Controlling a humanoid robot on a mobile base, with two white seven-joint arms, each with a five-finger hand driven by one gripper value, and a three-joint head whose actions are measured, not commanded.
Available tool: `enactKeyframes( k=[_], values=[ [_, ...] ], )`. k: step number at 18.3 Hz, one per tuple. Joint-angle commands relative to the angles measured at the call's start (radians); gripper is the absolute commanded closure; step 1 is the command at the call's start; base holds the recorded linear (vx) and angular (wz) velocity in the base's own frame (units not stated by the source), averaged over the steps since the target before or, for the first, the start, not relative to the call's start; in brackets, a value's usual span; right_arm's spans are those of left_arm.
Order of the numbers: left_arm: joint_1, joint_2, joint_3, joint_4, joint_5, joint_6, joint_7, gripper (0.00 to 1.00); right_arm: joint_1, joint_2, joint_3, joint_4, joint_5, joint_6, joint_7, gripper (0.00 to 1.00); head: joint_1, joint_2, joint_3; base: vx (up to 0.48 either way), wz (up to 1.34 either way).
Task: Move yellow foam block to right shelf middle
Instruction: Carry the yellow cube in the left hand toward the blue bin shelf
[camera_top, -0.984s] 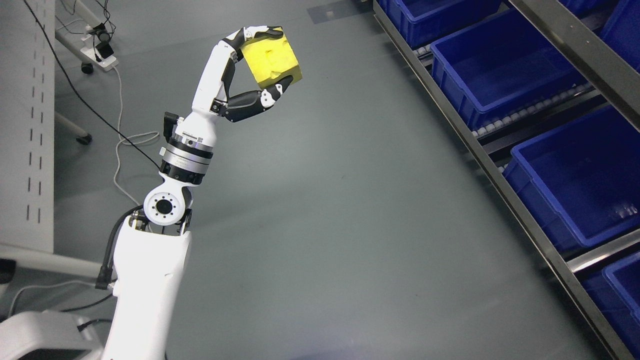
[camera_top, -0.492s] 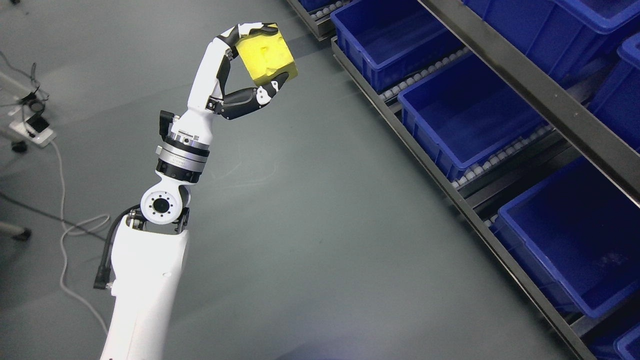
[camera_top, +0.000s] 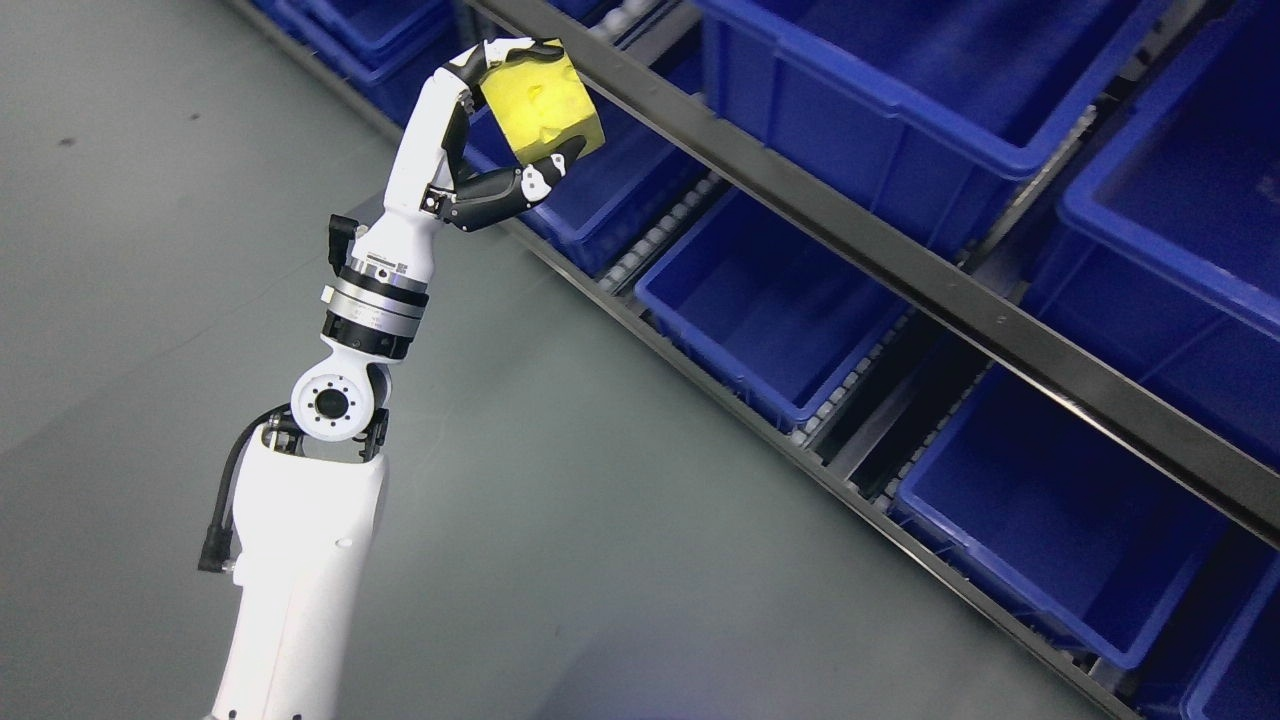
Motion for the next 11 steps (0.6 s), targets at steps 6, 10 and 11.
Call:
enactKeyframes(
  k=[6,10,11],
  values=[
    [-0.01,0.01,0.0,0.008,0.0,0.001,0.001,0.99,0.002,-0.017,0.0,-0.017,0.003,0.0,0.0,0.0,0.0,0.0,0.0,0.368,-0.77],
    [-0.016,0.01,0.0,0.008,0.0,0.001,0.001,0.99,0.002,-0.017,0.0,-0.017,0.003,0.0,0.0,0.0,0.0,0.0,0.0,0.197,-0.42],
    [-0.018,0.01,0.0,0.009,-0.002,0.004,0.001,0.99,0.002,-0.017,0.0,-0.017,0.003,0.0,0.0,0.0,0.0,0.0,0.0,0.138,-0.28]
  ],
)
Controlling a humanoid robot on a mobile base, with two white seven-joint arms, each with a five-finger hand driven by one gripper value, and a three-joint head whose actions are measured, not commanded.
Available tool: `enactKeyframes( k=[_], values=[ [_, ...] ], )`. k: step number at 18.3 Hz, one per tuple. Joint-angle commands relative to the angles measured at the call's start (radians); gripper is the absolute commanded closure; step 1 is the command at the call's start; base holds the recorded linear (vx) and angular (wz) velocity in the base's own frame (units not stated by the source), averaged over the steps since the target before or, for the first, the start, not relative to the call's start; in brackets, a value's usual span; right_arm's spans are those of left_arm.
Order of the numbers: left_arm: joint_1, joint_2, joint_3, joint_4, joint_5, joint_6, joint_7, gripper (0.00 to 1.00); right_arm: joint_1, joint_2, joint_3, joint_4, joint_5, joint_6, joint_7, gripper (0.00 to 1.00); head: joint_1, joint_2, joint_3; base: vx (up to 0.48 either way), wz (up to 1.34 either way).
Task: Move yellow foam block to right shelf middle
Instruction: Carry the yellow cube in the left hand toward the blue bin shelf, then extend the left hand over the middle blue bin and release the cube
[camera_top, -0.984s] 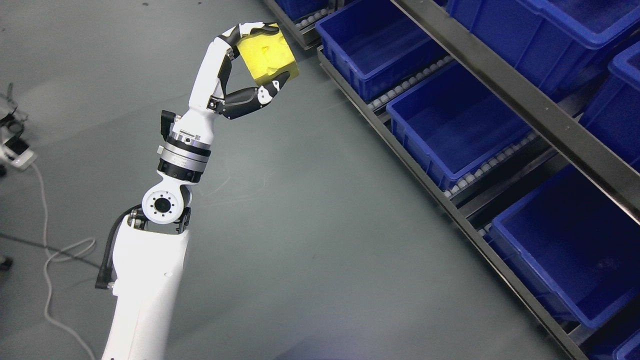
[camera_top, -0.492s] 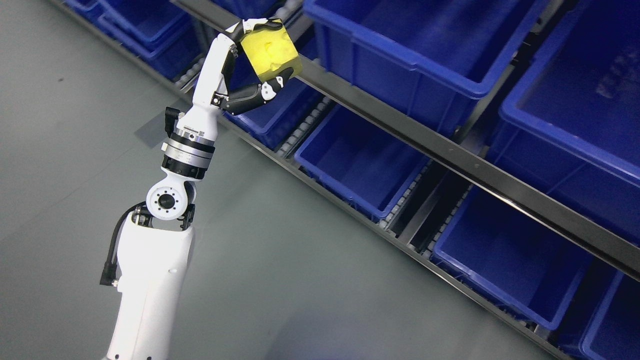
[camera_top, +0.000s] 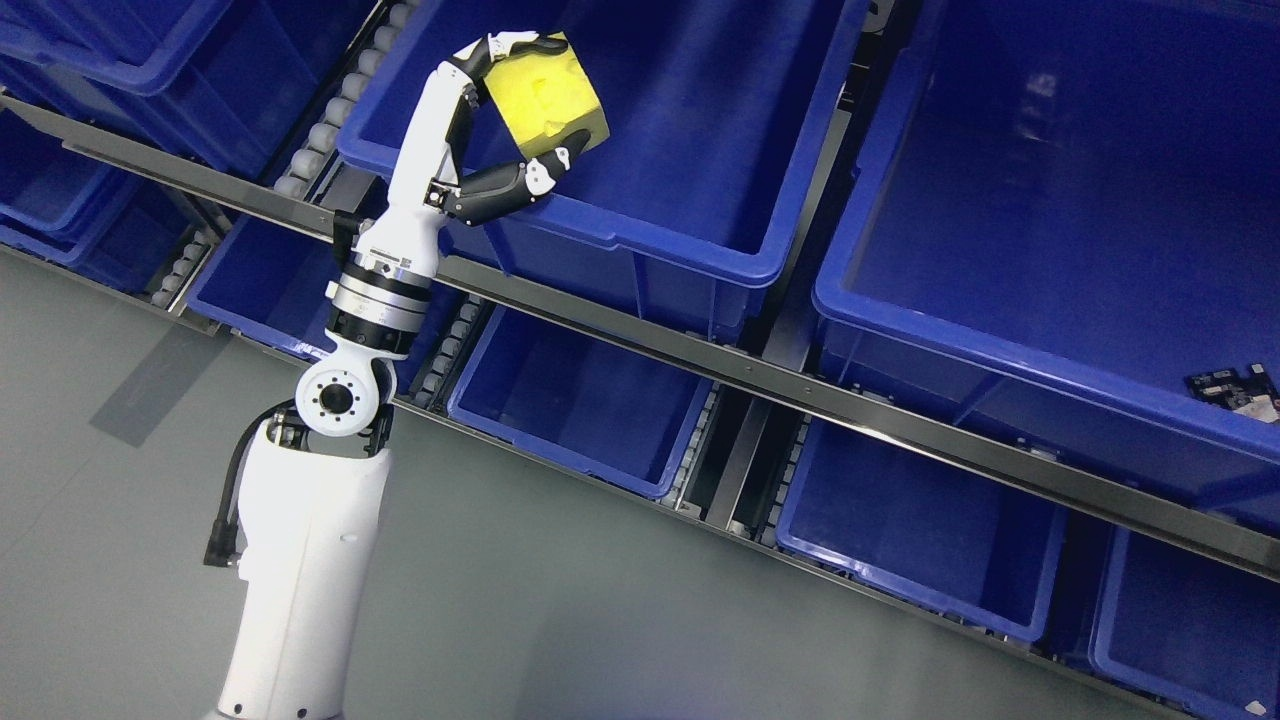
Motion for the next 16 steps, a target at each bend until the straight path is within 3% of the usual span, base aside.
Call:
enactKeyframes(
  k=[1,3,11,16],
  values=[
    [-0.017,0.018,0.0,0.004,-0.002,0.007,-0.002,0.99,0.001,-0.017,0.0,-0.017,0.003,0.0,0.0,0.0,0.0,0.0,0.0,0.064,-0.16],
    [-0.057,0.015,0.012,0.002,0.0,0.056,-0.004,0.99,0.001,-0.017,0.0,-0.017,0.003,-0.001,0.0,0.0,0.0,0.0,0.0,0.064,-0.09],
    [-0.301,0.032,0.024,0.015,0.024,0.081,-0.008,0.99,0.001,-0.017,0.0,-0.017,0.003,0.0,0.0,0.0,0.0,0.0,0.0,0.002,0.0],
    [-0.382,0.013,0.09,0.099,0.049,0.294,-0.005,1.0,0.001,-0.017,0.0,-0.017,0.003,0.0,0.0,0.0,0.0,0.0,0.0,0.0,0.0]
  ],
)
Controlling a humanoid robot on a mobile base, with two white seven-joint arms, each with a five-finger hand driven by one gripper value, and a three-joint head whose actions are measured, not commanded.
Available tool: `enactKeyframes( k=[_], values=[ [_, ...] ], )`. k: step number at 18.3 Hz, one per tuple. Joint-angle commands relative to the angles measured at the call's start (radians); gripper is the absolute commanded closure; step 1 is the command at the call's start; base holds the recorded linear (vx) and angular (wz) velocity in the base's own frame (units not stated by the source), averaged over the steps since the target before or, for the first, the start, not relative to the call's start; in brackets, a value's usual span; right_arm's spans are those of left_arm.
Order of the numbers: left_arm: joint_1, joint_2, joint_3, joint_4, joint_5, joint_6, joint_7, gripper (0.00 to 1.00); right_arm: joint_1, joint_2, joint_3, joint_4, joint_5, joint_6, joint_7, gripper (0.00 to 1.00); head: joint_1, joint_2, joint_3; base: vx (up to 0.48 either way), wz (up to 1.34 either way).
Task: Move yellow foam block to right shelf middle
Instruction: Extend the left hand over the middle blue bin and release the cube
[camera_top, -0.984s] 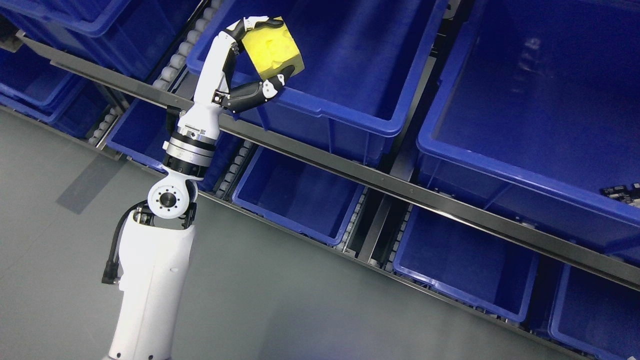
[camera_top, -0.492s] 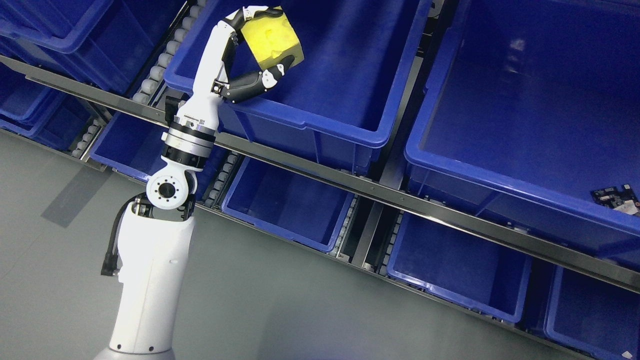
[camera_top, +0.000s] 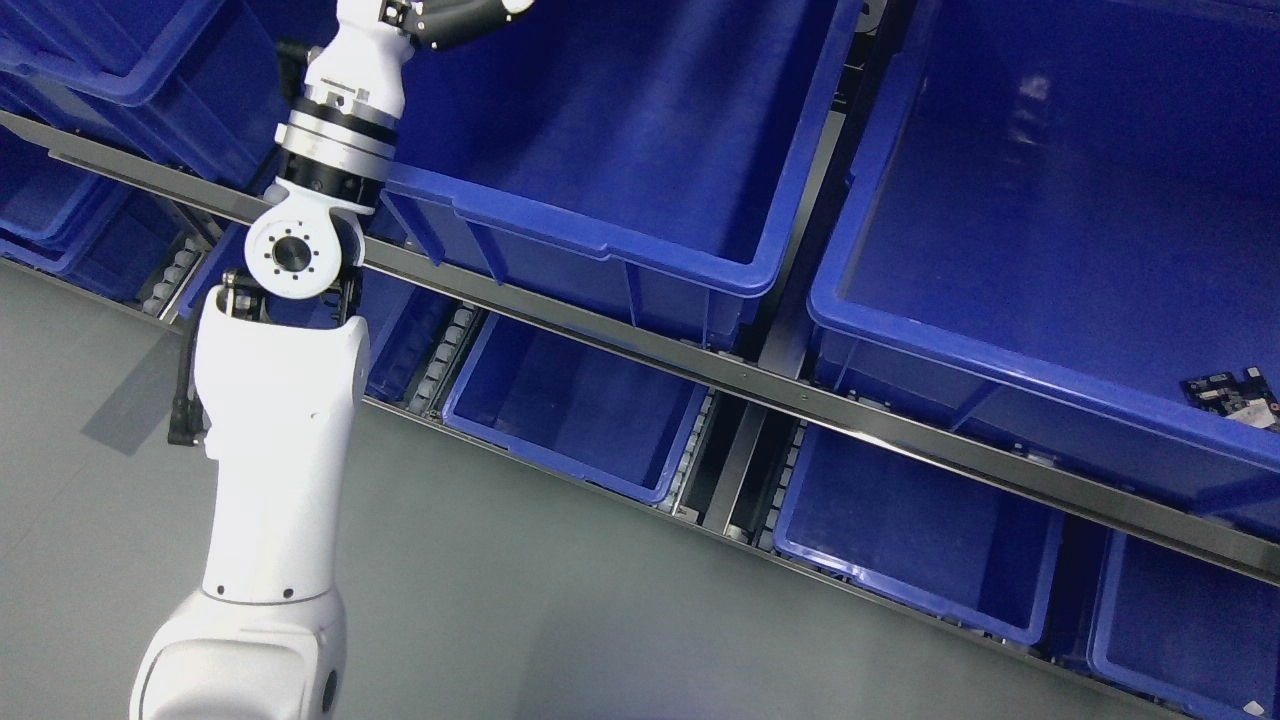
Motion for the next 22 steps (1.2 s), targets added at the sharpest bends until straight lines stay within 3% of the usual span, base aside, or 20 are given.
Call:
enactKeyframes(
  k=[1,4,6,11,14,18,22],
  values=[
    [-0.123,0.009,0.073,0.084,0.02,0.163,0.004,1.0,0.001,-0.017,0.0,-0.017,0.003,0.001,0.0,0.0,0.0,0.0,0.0,0.0,0.0],
    [-0.181,0.009,0.088,0.128,0.079,0.309,0.068,1.0,0.001,-0.017,0.0,-0.017,0.003,-0.001,0.0,0.0,0.0,0.0,0.0,0.0,0.0],
    [-0.184,0.009,0.085,0.157,0.176,0.346,0.079,1.0,0.001,-0.017,0.0,-0.017,0.003,0.001,0.0,0.0,0.0,0.0,0.0,0.0,0.0],
    [-0.184,0.009,-0.023,0.191,0.307,0.343,0.069,1.0,0.001,-0.017,0.0,-0.017,0.003,0.001,0.0,0.0,0.0,0.0,0.0,0.016,-0.02],
    [-0.184,0.009,-0.128,0.194,0.304,0.343,0.038,1.0,0.001,-0.017,0.0,-0.017,0.003,0.001,0.0,0.0,0.0,0.0,0.0,0.006,-0.01],
    [-0.173,0.009,-0.134,0.222,0.305,0.345,0.047,0.99,0.001,-0.017,0.0,-0.017,0.003,0.001,0.0,0.0,0.0,0.0,0.0,0.0,0.0],
    [-0.172,0.009,-0.139,0.254,0.304,0.345,0.069,0.75,0.001,-0.017,0.0,-0.017,0.003,0.001,0.0,0.0,0.0,0.0,0.0,0.0,0.0]
  ],
)
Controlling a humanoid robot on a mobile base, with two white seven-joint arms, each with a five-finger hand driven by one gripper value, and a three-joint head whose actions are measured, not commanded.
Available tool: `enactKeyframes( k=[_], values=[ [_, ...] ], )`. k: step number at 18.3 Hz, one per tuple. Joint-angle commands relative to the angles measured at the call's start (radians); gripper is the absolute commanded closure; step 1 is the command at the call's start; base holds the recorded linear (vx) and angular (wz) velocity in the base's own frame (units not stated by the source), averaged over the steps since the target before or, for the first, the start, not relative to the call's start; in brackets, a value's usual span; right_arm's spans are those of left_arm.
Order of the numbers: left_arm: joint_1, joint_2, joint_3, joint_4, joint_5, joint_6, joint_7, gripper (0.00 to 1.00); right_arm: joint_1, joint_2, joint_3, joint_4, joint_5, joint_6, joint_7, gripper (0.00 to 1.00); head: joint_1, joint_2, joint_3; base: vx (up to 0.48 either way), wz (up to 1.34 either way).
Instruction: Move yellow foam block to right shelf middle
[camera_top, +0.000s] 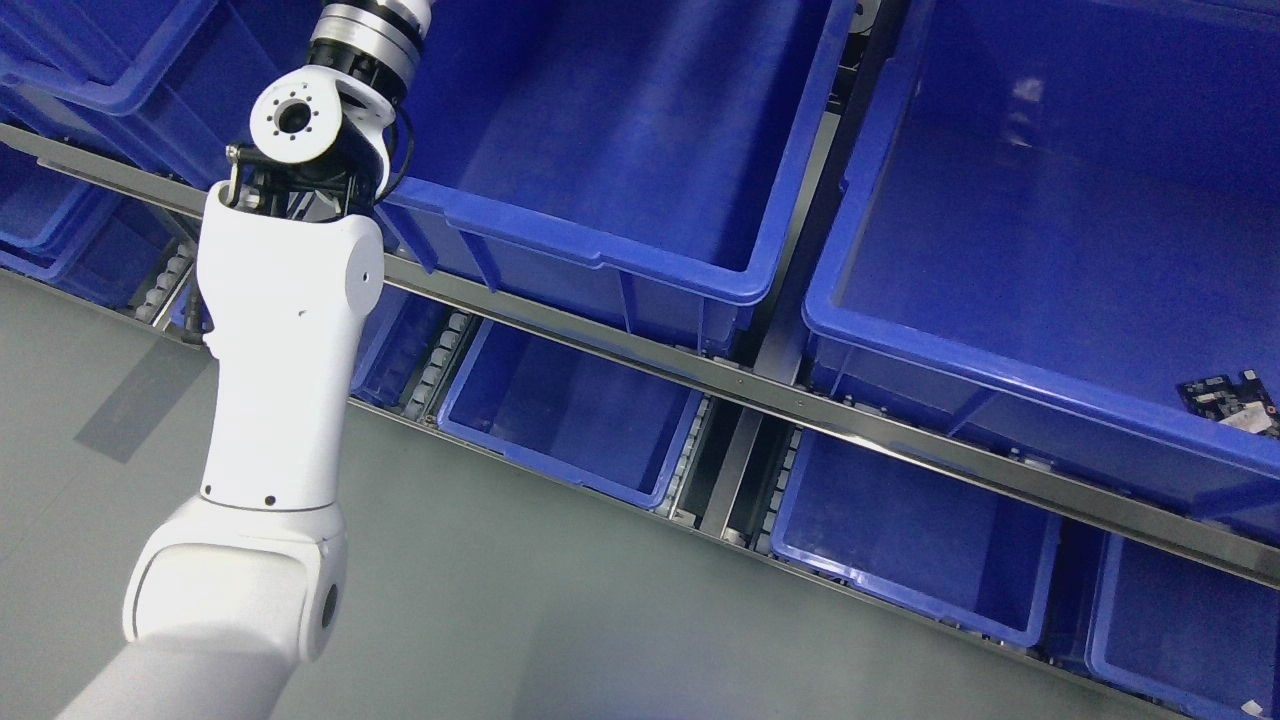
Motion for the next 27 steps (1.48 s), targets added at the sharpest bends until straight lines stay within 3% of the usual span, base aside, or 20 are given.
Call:
enactKeyframes(
  k=[1,3,4,6,15,22,27],
  values=[
    [0.002,0.016,-0.084,0.084,0.013,-0.001,0.011,0.68,0.002,-0.017,0.0,-0.017,0.003,0.0,0.0,0.0,0.0,0.0,0.0,0.0,0.0],
    [0.004,0.016,-0.084,0.087,0.011,-0.001,0.011,0.35,0.002,-0.017,0.0,-0.017,0.003,0.002,0.0,0.0,0.0,0.0,0.0,0.0,0.0],
    [0.004,0.016,-0.084,0.087,0.011,-0.001,0.013,0.26,0.002,-0.017,0.0,-0.017,0.003,0.002,0.0,0.0,0.0,0.0,0.0,0.0,0.0],
    [0.004,0.016,-0.085,0.087,0.011,-0.001,0.013,0.21,0.002,-0.017,0.0,-0.017,0.003,0.002,0.0,0.0,0.0,0.0,0.0,0.0,0.0],
    [0.005,0.016,-0.102,0.048,-0.039,-0.033,-0.012,0.08,0.002,-0.017,0.0,-0.017,0.003,0.002,0.0,0.0,0.0,0.0,0.0,0.0,0.0],
    [0.114,0.032,-0.097,-0.08,-0.127,-0.36,-0.007,0.06,0.002,-0.017,0.0,-0.017,0.003,0.002,0.0,0.0,0.0,0.0,0.0,0.0,0.0],
    [0.168,0.065,-0.055,-0.117,-0.151,-0.383,0.095,0.05,0.002,-0.017,0.0,-0.017,0.003,0.002,0.0,0.0,0.0,0.0,0.0,0.0,0.0]
  ],
)
